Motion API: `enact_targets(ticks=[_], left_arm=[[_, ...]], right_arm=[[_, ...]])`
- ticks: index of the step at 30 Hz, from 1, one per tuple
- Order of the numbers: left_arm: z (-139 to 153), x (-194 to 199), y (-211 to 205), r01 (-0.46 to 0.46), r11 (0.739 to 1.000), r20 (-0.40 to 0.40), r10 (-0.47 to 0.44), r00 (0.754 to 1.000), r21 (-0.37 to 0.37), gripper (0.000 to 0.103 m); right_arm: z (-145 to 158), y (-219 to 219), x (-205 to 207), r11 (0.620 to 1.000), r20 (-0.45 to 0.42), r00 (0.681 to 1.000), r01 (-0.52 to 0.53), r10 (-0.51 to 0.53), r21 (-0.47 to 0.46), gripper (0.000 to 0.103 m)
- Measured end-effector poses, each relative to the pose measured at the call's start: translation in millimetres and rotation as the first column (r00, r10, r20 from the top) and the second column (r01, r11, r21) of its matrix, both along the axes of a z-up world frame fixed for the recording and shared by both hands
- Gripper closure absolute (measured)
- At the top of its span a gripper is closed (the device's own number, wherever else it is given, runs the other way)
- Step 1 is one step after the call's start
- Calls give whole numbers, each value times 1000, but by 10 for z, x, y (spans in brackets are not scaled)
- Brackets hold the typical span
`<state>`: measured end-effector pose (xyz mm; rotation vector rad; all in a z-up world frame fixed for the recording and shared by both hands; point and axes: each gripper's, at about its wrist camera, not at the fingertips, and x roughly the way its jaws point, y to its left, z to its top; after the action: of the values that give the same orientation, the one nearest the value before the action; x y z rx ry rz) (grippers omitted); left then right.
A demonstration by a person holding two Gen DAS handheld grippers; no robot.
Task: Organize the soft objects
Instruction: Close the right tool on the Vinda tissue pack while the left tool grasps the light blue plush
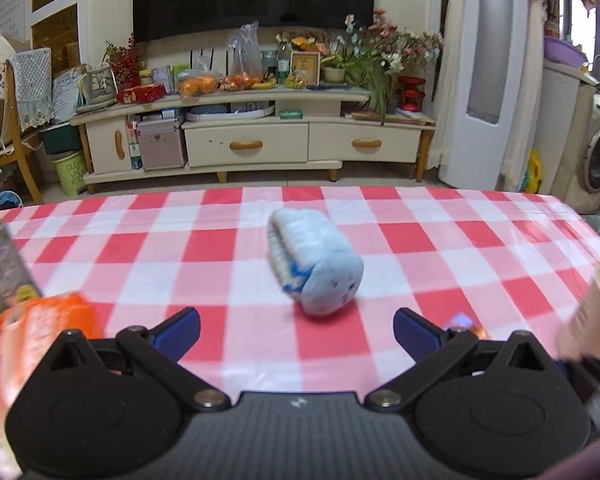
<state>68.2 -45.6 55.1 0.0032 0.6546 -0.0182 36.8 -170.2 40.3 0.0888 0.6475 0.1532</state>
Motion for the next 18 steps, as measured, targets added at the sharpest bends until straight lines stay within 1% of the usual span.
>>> enact_targets(ticks=[3, 6, 9, 13, 14, 15, 16, 17, 18], left_arm=[[-73, 267, -86, -31, 999, -20, 31, 999, 7, 1], [-130, 497, -104, -70, 998, -44, 70, 997, -1, 1], [-193, 676, -109, -105, 994, -70, 104, 992, -8, 1], [-252, 850, -72, -137, 991, -92, 136, 986, 4, 2], [-264, 879, -53, -143, 990, -102, 142, 985, -1, 6], [-278, 908, -36, -144, 990, -115, 142, 983, -9, 13], [-295, 930, -19, -142, 990, -131, 138, 982, -19, 18], [-315, 952, -18, -137, 990, -146, 132, 980, -29, 24], [-334, 955, -7, -134, 990, -156, 127, 980, -36, 28]], right_arm=[[3, -15, 15, 1000, -1, 1000, 4, -4, 8, 2], [0, -17, 35, 1000, -2, 1000, 1, -1, 7, 1], [-3, -16, 55, 1000, 0, 1000, 6, -6, 1, 3], [-10, -12, 92, 1000, 2, 1000, 4, -4, -16, 5], [-10, -14, 98, 1000, 3, 1000, 4, -4, -18, 7], [-10, -15, 100, 1000, 4, 1000, 3, -3, -21, 8], [-10, -16, 104, 1000, 5, 1000, 2, -2, -23, 9], [-12, -17, 109, 1000, 4, 1000, 0, 0, -24, 12], [-12, -16, 113, 1000, 5, 1000, -2, 2, -28, 14]])
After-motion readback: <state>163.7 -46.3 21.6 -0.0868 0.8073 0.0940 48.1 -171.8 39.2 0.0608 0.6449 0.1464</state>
